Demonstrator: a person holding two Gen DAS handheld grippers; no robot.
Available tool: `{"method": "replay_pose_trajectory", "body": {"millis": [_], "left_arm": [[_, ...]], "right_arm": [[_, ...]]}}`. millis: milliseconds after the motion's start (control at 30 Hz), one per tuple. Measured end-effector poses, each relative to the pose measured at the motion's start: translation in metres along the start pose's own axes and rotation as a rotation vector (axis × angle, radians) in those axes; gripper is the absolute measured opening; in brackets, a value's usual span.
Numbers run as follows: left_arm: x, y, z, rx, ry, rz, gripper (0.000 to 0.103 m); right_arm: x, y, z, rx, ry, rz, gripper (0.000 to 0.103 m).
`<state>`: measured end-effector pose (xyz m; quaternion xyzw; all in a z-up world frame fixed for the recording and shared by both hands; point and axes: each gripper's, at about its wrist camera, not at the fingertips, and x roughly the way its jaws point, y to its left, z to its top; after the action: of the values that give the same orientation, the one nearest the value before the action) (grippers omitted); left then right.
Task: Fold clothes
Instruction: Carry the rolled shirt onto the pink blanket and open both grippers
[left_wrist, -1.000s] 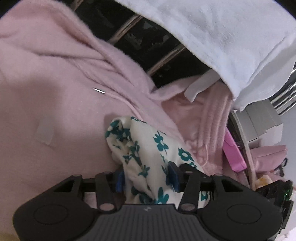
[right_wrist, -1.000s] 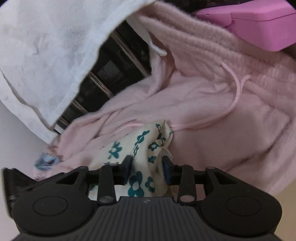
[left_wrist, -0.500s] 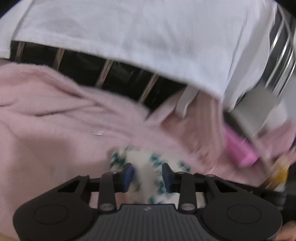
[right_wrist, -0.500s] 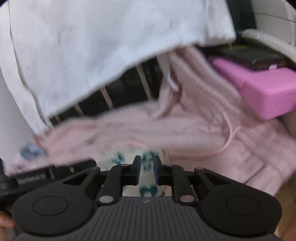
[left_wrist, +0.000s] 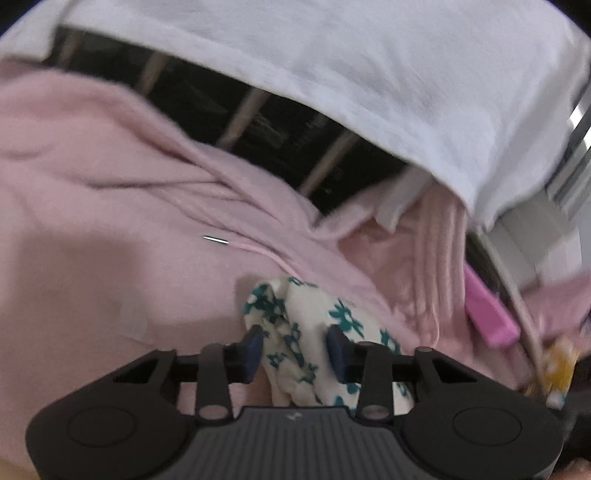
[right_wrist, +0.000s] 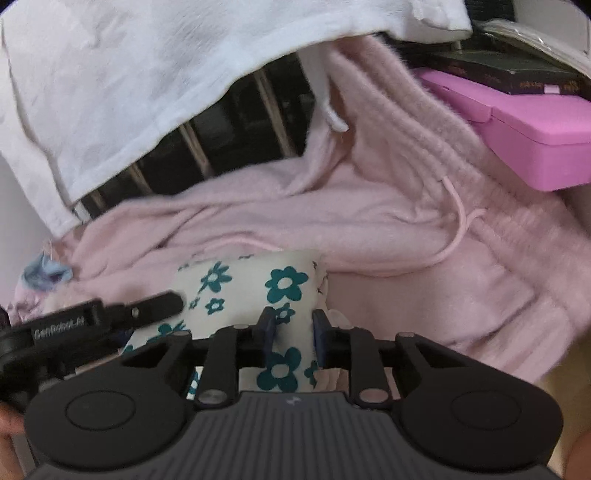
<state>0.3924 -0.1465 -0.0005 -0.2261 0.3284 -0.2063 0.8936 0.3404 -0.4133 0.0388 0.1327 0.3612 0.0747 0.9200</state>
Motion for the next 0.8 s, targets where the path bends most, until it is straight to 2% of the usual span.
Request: {"method": "replay_pose_trajectory", "body": {"millis": [133,267,300,400,467,500,533,633,733,800], "left_arm": [[-0.001,-0.005,-0.004,0.031,-0.019,0.028,0.031],[-0.011,-0.007,-0.002,0.036,-0.079,0.01,0.032],[-0.014,-0.008,0.0,0.043,-0.092,0.026,0.032],[-0.031,-0.022,0.01,0.094,-0.123,0.115,0.032],[-0.055,-0.036,0.014,0.164,-0.159,0.11,0.037],[-0.067,-0.042,0.014,0.197,-0.17,0.111,0.042],[-0.078,-0.047,0.014,0.226,-0.168,0.122,0.047],[-0.115,-0.055,0.014,0.299,-0.142,0.175,0.047],[-0.165,-0.049,0.004,0.286,-0.168,0.233,0.052],[-0.192,-0.045,-0.009,0.296,-0.135,0.282,0.054]], "right_arm": [[-0.001,0.004,-0.001,-0.016,0.016,-0.011,0.019],[-0.006,0.002,0.001,0.007,0.008,-0.02,0.022],[-0.01,0.002,0.002,0.006,-0.008,-0.035,0.022],[-0.032,0.009,0.006,-0.032,-0.125,-0.094,0.022],[-0.052,0.018,0.008,-0.065,-0.202,-0.097,0.022],[-0.061,0.024,0.009,-0.087,-0.231,-0.103,0.022],[-0.072,0.032,0.009,-0.109,-0.261,-0.11,0.022],[-0.106,0.055,0.007,-0.156,-0.326,-0.091,0.022],[-0.135,0.073,-0.009,-0.158,-0.34,-0.041,0.029],[-0.154,0.086,-0.028,-0.164,-0.337,-0.025,0.047]]}}
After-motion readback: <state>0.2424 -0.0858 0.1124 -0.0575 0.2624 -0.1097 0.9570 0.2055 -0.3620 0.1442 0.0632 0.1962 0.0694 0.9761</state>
